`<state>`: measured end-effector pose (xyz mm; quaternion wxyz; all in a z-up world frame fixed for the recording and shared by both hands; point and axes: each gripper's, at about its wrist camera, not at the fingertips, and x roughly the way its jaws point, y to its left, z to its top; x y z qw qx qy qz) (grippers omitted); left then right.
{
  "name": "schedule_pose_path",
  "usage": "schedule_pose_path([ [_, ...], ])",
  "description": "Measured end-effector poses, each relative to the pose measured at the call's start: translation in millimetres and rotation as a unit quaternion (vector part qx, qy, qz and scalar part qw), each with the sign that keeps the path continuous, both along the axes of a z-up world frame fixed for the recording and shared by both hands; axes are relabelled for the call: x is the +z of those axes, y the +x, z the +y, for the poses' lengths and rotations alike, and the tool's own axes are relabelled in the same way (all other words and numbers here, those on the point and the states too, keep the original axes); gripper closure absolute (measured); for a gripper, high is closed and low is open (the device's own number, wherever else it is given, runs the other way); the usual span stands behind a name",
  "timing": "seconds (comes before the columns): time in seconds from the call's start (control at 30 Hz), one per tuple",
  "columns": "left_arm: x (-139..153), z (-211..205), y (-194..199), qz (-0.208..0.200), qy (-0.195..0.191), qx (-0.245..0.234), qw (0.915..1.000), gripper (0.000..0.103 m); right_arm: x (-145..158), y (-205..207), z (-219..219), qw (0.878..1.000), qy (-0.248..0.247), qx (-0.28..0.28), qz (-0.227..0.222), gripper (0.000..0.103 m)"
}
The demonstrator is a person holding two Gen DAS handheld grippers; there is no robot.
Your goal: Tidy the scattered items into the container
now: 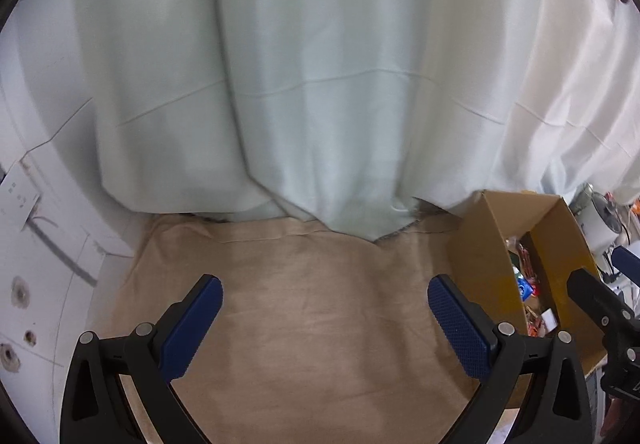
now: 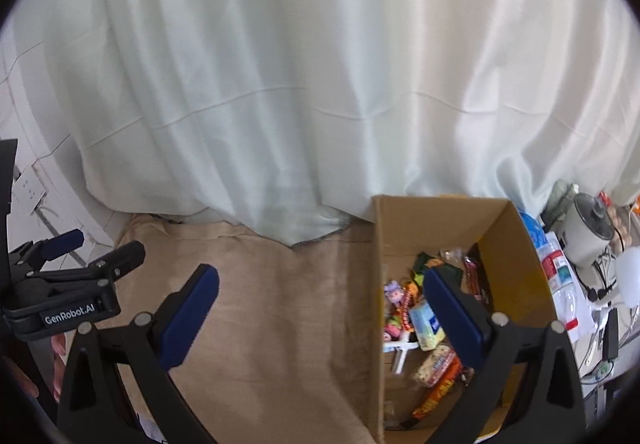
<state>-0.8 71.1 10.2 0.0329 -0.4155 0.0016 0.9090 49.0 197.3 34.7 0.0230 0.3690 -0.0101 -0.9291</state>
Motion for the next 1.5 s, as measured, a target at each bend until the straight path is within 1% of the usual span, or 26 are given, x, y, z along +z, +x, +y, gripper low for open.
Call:
schedule_pose_path([
  [0.13,2,-31,13,0.015,0.001,0.025,0.9996,0.000,1,3,-25,1.000,-0.001,0.016,0.004,0.000],
  [0.2,1,-44,20,0.024,-0.004,0.036,0.9991,0.000,0,6,-35,1.000,-0.002,0.018,0.005,0.000],
  [0.37,-9,-61,33,0.019,-0.018,0.039,0.9989,0.000,-9,13,-41,1.000,-0.008,0.008,0.011,0.000],
  [0.47,-15,-65,42,0.017,-0.023,0.034,0.9990,0.000,-17,14,-40,1.000,-0.004,0.003,0.002,0.000],
  [0.6,-20,-65,51,0.014,-0.018,0.033,0.9992,0.000,-28,19,-42,1.000,0.008,0.000,-0.010,0.000],
  [0.73,-23,-64,55,0.015,-0.014,0.029,0.9994,0.000,-36,22,-39,1.000,0.010,-0.004,-0.021,0.000],
  [0.93,-22,-62,59,0.018,-0.011,0.025,0.9995,0.000,-36,29,-33,1.000,0.010,-0.020,-0.019,0.000],
  [1.03,-20,-63,60,0.024,-0.010,0.025,0.9994,0.000,-36,29,-34,0.999,0.012,-0.022,-0.020,0.000],
  [1.17,-20,-62,59,0.022,-0.009,0.020,0.9995,0.000,-36,30,-32,0.999,0.006,-0.025,-0.022,0.000],
  [1.5,-21,-63,57,0.016,-0.008,0.017,0.9997,0.000,-37,31,-36,0.999,0.014,-0.017,-0.024,0.000],
])
